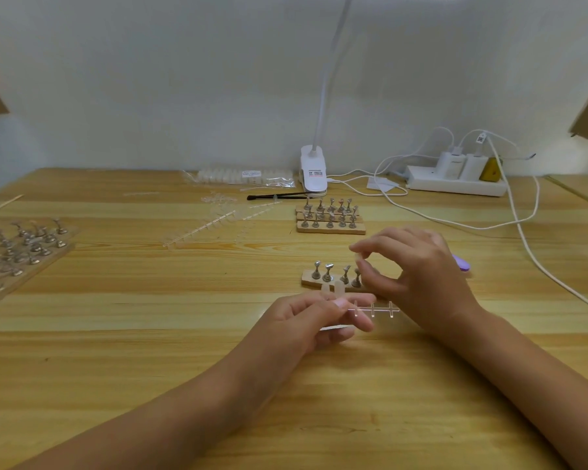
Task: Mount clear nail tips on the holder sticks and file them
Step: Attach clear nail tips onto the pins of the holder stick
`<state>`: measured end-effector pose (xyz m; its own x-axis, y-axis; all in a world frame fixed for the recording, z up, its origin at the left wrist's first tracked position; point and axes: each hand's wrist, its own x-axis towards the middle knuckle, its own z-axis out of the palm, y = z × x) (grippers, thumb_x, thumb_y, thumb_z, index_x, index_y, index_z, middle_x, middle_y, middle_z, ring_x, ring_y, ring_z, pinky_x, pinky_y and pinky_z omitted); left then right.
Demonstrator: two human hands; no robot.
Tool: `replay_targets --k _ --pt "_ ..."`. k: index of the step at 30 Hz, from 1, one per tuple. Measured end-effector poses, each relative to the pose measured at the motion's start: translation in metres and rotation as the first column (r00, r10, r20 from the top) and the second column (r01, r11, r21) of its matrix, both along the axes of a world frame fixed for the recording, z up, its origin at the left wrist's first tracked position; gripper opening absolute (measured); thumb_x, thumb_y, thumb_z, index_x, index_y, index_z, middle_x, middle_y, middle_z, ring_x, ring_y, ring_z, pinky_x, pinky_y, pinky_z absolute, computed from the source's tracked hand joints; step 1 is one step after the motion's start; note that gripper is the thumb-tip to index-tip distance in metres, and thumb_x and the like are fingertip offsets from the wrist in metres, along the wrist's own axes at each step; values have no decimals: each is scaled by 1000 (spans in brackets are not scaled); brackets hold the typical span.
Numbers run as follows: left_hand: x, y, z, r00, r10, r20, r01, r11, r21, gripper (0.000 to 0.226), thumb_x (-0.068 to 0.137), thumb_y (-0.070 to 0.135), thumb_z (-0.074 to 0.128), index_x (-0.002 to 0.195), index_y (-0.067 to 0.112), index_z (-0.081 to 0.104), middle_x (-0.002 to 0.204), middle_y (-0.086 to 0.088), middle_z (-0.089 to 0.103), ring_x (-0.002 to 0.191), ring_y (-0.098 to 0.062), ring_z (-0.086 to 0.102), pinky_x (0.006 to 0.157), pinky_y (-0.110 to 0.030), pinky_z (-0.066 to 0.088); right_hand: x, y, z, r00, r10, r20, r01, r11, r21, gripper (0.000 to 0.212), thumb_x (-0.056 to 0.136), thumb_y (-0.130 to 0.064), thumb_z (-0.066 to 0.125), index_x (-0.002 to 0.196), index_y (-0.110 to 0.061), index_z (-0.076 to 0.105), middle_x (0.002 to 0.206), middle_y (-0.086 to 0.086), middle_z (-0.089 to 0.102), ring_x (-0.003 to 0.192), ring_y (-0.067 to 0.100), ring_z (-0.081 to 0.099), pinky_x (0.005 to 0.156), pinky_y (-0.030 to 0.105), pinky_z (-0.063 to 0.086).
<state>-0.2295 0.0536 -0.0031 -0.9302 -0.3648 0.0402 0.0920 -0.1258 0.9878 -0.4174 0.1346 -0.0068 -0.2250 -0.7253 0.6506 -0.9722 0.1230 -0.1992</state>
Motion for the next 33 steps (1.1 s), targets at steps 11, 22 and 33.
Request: replay_targets --k 11,22,33 --pt "0 -1 -1 999 -15 45 17 999 -44 31 90 29 49 81 23 79 96 0 75 100 -15 67 88 -25 52 7 -7 -5 996 38 78 -42 998 49 16 85 -30 72 94 -17 72 90 -8 68 93 19 63 94 48 40" --pt "-1 -2 -2 998 -42 51 44 998 -36 31 91 28 49 85 18 78 95 2 75 93 -11 65 84 -20 51 3 -10 -12 984 43 172 -50 998 33 13 84 -24 76 96 -20 73 105 -9 68 109 18 58 100 56 37" --pt "0 -3 -2 997 -52 62 55 997 -50 32 93 28 48 87 20 79 96 3 75 93 -9 65 84 -19 50 6 -9 -10 983 29 181 -37 998 46 11 83 -31 73 90 -23 74 101 -12 66 108 13 52 100 57 34"
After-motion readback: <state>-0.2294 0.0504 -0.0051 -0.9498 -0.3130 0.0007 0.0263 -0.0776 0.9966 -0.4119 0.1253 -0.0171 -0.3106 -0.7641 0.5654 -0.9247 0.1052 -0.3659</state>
